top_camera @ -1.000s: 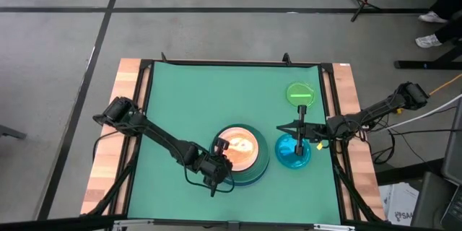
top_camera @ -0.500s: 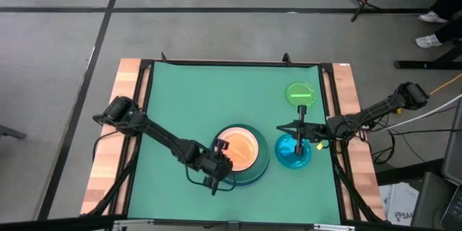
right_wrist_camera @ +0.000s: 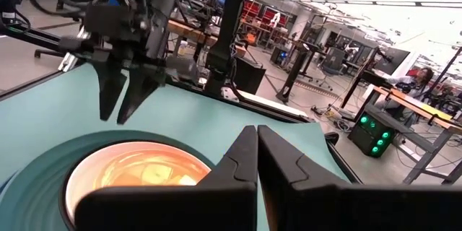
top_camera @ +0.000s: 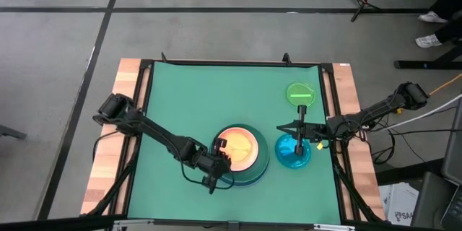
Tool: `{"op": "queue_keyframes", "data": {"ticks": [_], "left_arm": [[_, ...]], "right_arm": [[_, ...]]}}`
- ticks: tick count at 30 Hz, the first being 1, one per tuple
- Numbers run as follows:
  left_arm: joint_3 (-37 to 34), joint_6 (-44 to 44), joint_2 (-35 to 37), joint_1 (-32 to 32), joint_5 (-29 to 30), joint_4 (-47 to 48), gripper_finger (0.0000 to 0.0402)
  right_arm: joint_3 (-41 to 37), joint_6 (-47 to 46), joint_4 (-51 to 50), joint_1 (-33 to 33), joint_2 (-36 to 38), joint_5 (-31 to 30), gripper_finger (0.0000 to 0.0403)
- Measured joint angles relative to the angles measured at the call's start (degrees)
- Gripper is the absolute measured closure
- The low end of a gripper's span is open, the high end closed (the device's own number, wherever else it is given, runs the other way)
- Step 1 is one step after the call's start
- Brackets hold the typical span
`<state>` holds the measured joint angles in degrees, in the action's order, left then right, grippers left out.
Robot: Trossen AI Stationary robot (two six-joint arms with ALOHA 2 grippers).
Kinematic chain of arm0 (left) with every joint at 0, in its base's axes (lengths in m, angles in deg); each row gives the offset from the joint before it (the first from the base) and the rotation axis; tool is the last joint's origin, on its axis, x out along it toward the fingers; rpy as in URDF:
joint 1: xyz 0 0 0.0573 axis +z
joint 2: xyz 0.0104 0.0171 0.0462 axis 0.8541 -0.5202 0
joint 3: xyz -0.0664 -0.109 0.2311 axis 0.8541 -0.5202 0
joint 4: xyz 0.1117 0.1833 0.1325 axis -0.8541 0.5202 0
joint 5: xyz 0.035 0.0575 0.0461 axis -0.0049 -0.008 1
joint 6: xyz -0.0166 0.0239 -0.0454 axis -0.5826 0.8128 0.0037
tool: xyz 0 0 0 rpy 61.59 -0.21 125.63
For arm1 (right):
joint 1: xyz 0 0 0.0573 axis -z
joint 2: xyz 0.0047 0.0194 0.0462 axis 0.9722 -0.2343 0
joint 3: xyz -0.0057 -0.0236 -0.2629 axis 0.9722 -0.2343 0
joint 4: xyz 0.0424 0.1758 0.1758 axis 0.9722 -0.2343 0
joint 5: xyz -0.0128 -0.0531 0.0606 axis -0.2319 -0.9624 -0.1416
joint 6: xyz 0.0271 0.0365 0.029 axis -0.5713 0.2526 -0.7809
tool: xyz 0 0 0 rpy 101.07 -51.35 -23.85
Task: Stack plastic plates
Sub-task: Stack the transparent light green plate on top of the orange plate
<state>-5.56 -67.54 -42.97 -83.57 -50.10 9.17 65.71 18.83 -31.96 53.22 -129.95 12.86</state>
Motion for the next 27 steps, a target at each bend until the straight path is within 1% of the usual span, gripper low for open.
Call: {"op": "queue_keyframes", "data": {"ticks": [6,14,21,27], "left_arm": [[-0.5,-0.9,0.7,-1.1,1.5,-1.6,0.031],[-6.2,-1.4,1.4,-1.8,1.9,-10.2,0.031],[-15.2,-1.5,7.0,-1.8,3.5,-21.0,0.031],[-25.4,-0.6,13.8,-1.4,5.4,-34.3,0.031]], "right_arm": [[0.0,-0.1,-0.3,0.0,0.0,0.0,0.0402],[0.0,-1.8,-0.3,0.0,0.0,0.0,0.0402],[0.0,-1.7,-0.5,0.0,0.0,-0.5,0.0402],[0.0,-1.6,-1.2,0.0,0.0,-2.6,0.0402]]}}
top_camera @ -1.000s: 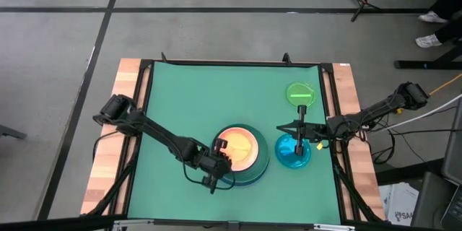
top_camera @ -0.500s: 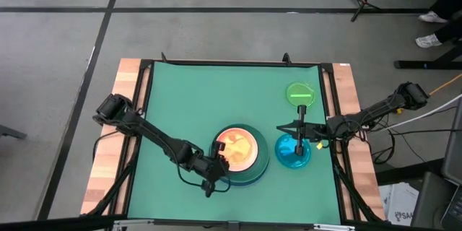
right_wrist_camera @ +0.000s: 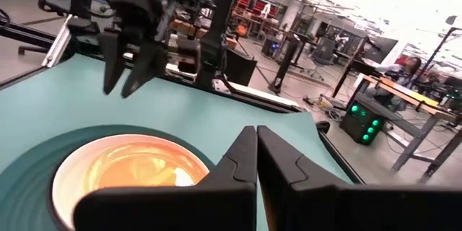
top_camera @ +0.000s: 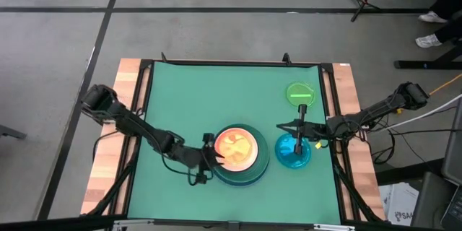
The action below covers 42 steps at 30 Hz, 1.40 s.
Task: Stack plastic plates
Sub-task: Stack the transparent light green plate on top of the orange plate
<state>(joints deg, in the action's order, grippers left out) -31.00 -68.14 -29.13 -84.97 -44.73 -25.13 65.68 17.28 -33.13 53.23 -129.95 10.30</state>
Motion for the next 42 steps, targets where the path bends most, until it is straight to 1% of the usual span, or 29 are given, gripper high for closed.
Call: {"op": "queue_keyframes", "data": {"ticks": [5,10,13,16,20,23,26,30,33,36,39,42], "left_arm": [[-10.4,1.6,5.4,0.5,1.3,-15.6,0.031],[-18.7,2.2,7.0,0.5,2.7,-30.1,0.031],[-21.9,2.2,7.0,0.6,2.7,-34.8,0.031],[-23.7,2.3,7.0,0.9,2.8,-37.1,0.031],[-24.3,4.4,7.0,0.8,2.7,-38.8,0.031],[-24.3,5.9,7.0,0.8,2.2,-38.6,0.031],[-24.3,8.0,7.0,1.1,2.1,-39.9,0.031],[-24.3,8.1,7.0,1.9,2.1,-40.0,0.031],[-24.3,8.2,7.0,2.4,2.1,-40.0,0.031],[-24.3,9.7,7.0,3.6,2.1,-40.1,0.031],[-24.3,12.4,6.9,5.0,2.1,-40.9,0.031],[-24.3,12.6,6.9,6.4,2.1,-40.8,0.031]], "right_arm": [[0.0,-0.1,-0.1,0.0,0.0,-2.5,0.0402],[0.0,-0.9,-0.2,0.0,0.0,-9.0,0.0402],[0.0,-0.9,-0.6,0.0,0.0,-13.8,0.0402],[0.0,-1.1,-1.3,0.0,0.0,-18.4,0.0402],[0.0,-3.7,-3.0,1.0,0.0,-21.8,0.0402],[0.0,-8.1,-4.9,4.2,0.0,-21.2,0.0402],[0.8,-13.5,-10.3,8.1,-0.1,-18.4,0.0402],[2.3,-19.3,-16.0,13.0,-2.0,-14.7,0.0402],[3.5,-21.3,-17.9,15.5,-4.5,-12.3,0.0402],[5.6,-23.5,-21.2,17.1,-7.8,-11.3,0.0402],[8.3,-26.1,-26.6,18.3,-11.5,-11.3,0.0402],[11.7,-29.4,-32.5,19.5,-15.2,-11.3,0.0402]]}}
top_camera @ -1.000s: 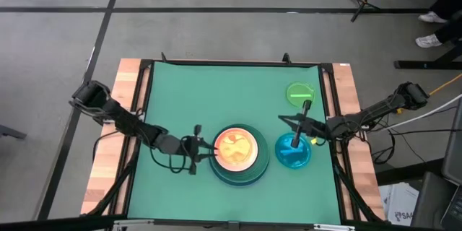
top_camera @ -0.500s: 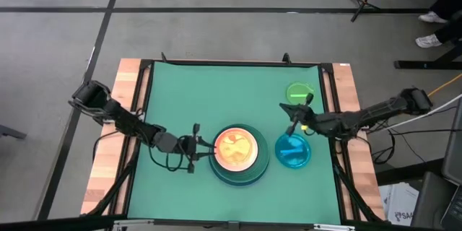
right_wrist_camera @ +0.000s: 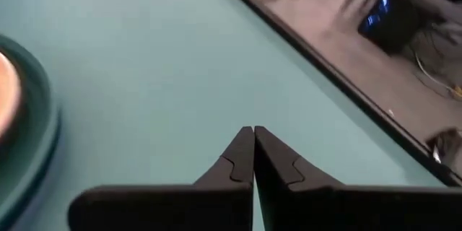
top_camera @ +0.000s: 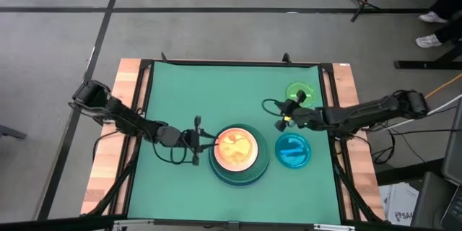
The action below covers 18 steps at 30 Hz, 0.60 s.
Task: Stack plastic plates
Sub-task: Stack the transparent light green plate on top of the orange plate
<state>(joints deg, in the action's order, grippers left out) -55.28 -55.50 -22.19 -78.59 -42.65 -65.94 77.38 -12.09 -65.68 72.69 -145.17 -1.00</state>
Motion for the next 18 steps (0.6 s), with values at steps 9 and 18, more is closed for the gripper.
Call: {"op": "queue_keyframes", "data": {"ticks": [9,18], "left_arm": [[0.0,-0.1,0.0,1.0,0.0,0.1,0.031],[0.0,0.0,0.0,1.1,0.0,0.1,0.031]], "right_arm": [[7.4,-6.8,-15.9,6.0,-6.3,2.5,0.0402],[7.4,-16.9,-22.0,13.7,-7.9,10.5,0.0382]]}}
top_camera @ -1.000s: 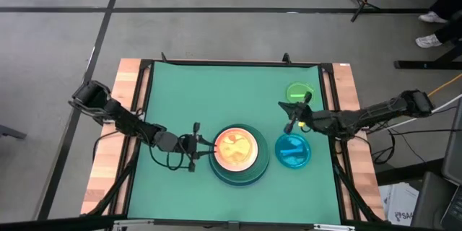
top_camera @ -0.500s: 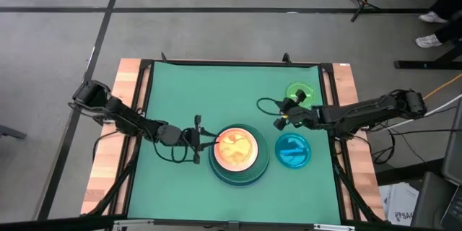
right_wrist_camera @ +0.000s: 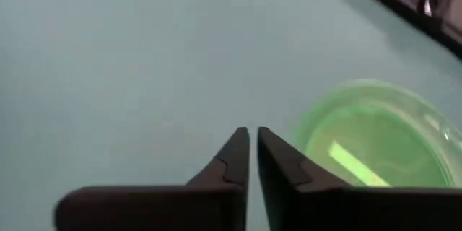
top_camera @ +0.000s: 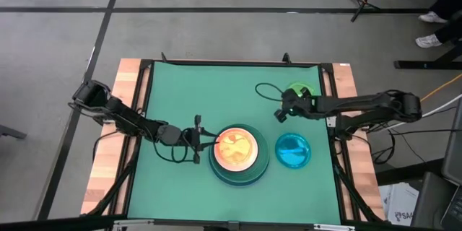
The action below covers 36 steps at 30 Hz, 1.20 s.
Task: Stack plastic plates
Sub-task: Stack the transparent light green plate on top of the orange plate
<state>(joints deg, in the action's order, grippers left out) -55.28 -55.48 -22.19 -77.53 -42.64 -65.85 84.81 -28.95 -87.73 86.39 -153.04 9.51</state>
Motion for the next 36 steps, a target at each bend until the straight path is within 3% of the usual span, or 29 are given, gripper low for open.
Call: {"op": "queue_keyframes", "data": {"ticks": [9,15,25,36], "left_arm": [[0.0,0.0,0.0,0.0,0.0,0.0,0.031],[0.0,0.0,0.0,0.0,0.0,0.0,0.031],[0.0,-0.1,0.0,0.6,0.0,0.0,0.031],[0.0,-0.1,0.0,0.6,0.0,0.0,0.031]], "right_arm": [[0.0,-0.2,-0.6,3.8,-7.0,3.6,0.0251],[0.0,0.1,-0.5,6.3,-10.0,2.0,0.0214],[0.0,1.2,-0.4,9.3,-12.9,0.8,0.0235],[-0.3,3.1,-0.1,9.2,-13.3,-1.1,0.0336]]}}
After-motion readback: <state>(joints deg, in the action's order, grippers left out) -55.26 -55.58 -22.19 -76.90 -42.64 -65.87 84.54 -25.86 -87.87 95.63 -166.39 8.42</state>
